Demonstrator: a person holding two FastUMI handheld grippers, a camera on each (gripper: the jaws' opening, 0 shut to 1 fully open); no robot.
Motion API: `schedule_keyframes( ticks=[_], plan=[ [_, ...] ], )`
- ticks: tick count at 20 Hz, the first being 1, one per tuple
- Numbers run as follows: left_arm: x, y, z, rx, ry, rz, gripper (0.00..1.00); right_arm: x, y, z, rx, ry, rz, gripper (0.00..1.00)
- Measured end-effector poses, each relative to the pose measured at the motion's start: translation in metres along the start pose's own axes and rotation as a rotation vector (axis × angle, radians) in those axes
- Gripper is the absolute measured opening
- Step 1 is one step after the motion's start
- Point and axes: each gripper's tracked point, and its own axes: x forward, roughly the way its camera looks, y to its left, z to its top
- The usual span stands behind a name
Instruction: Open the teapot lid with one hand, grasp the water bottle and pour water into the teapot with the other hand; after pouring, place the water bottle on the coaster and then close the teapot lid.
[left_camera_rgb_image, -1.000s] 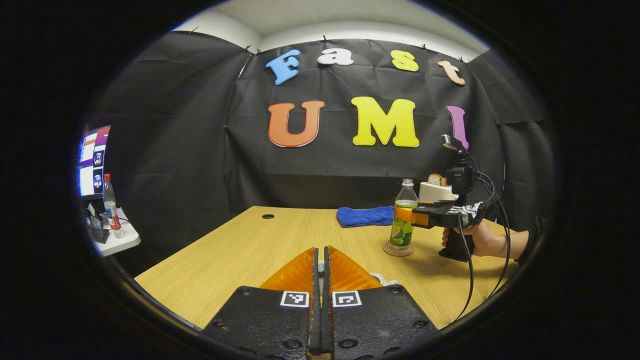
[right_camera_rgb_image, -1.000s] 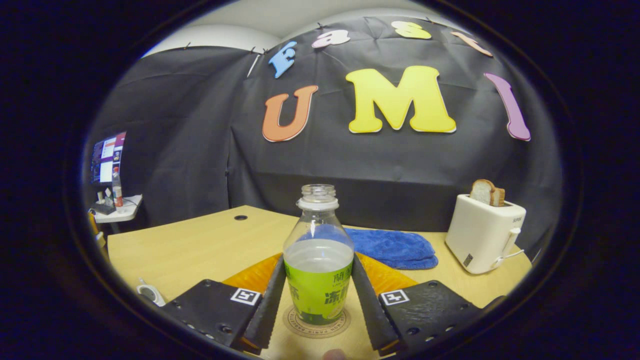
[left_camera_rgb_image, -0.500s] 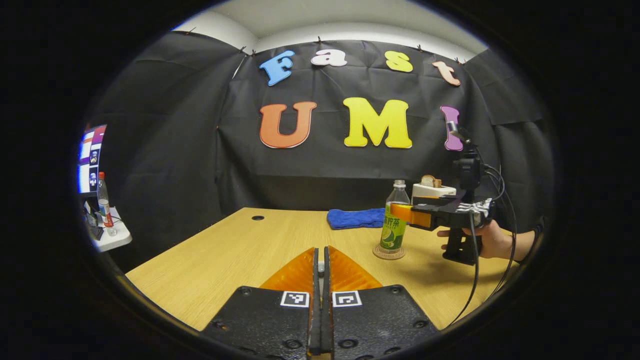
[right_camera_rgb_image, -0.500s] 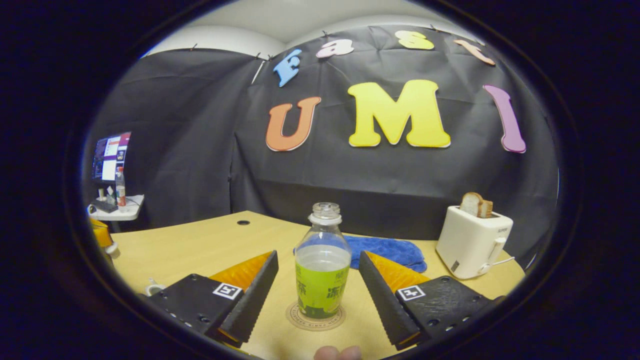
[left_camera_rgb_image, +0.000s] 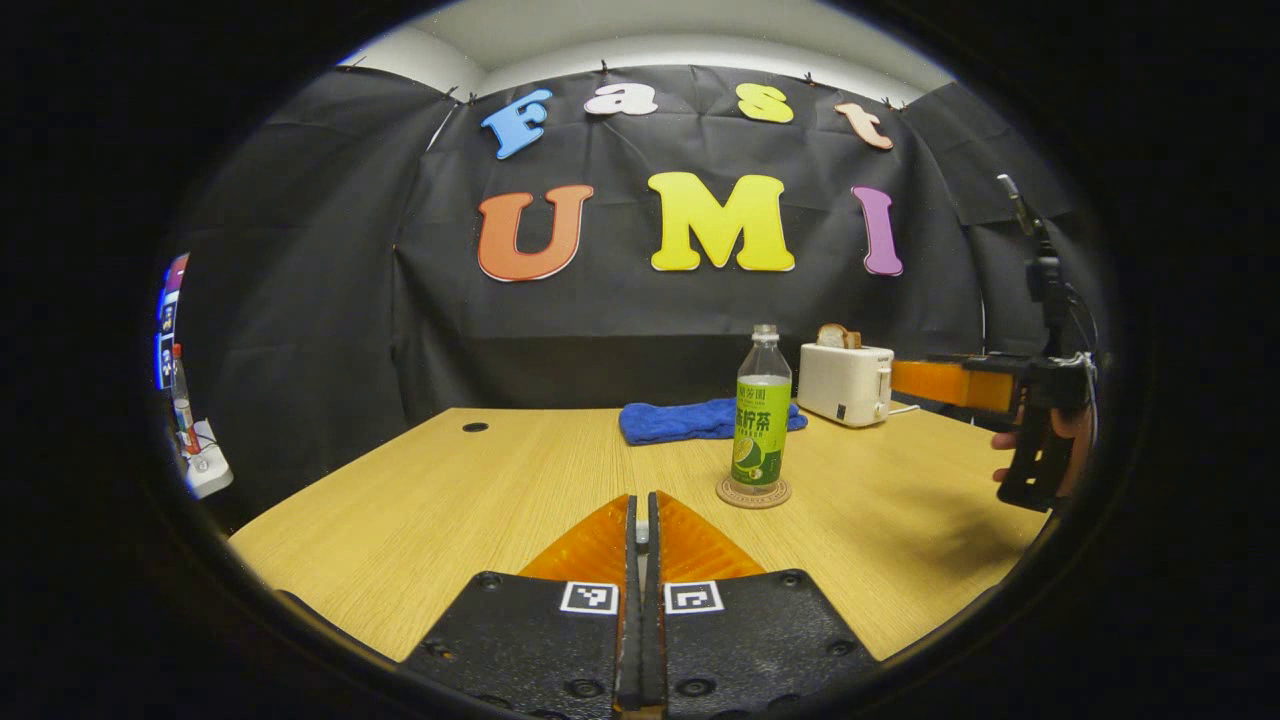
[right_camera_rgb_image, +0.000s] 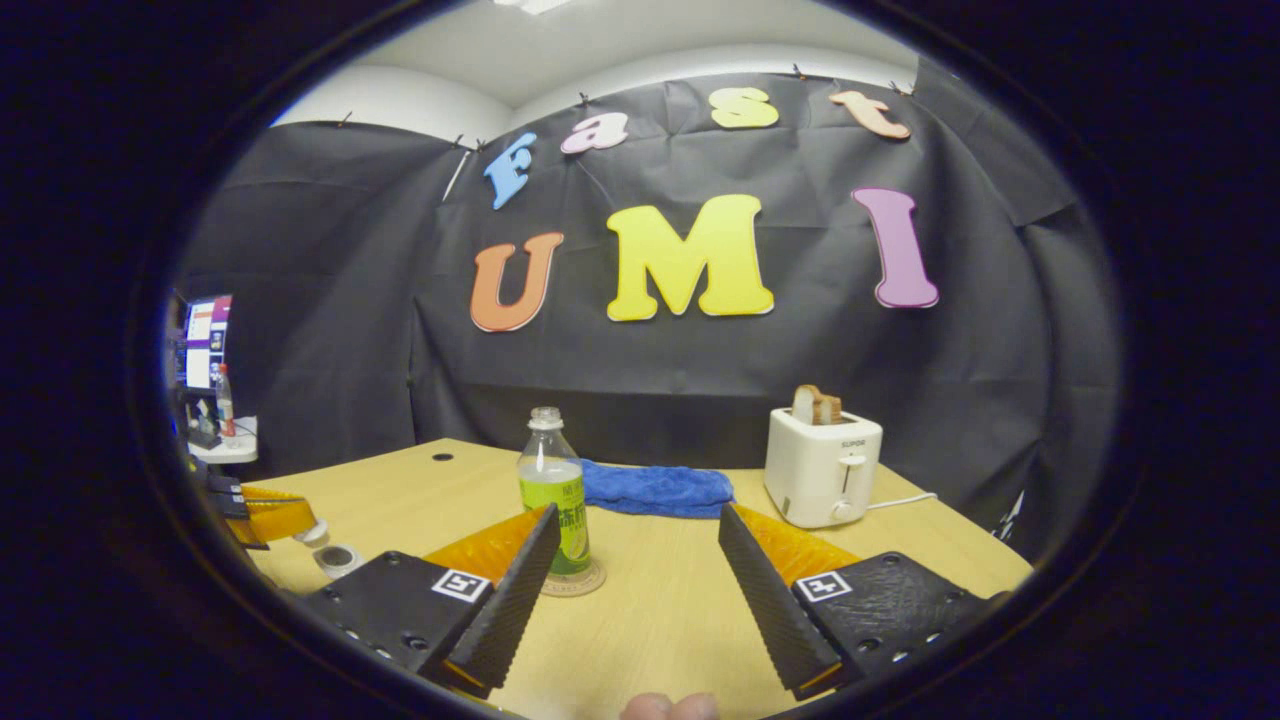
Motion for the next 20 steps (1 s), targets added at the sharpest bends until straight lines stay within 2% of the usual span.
schedule_keyframes(
  ticks=[8,20],
  plan=[
    [0.009,0.002,-0.016,-0.038,0.020,0.019,0.03,-0.024,0.010,0.005,-0.087,-0.050,0.014,0.96],
    [0.008,0.002,-0.014,-0.100,-0.024,0.035,0.04,-0.033,0.005,0.001,-0.049,-0.052,0.020,0.96]
  ],
)
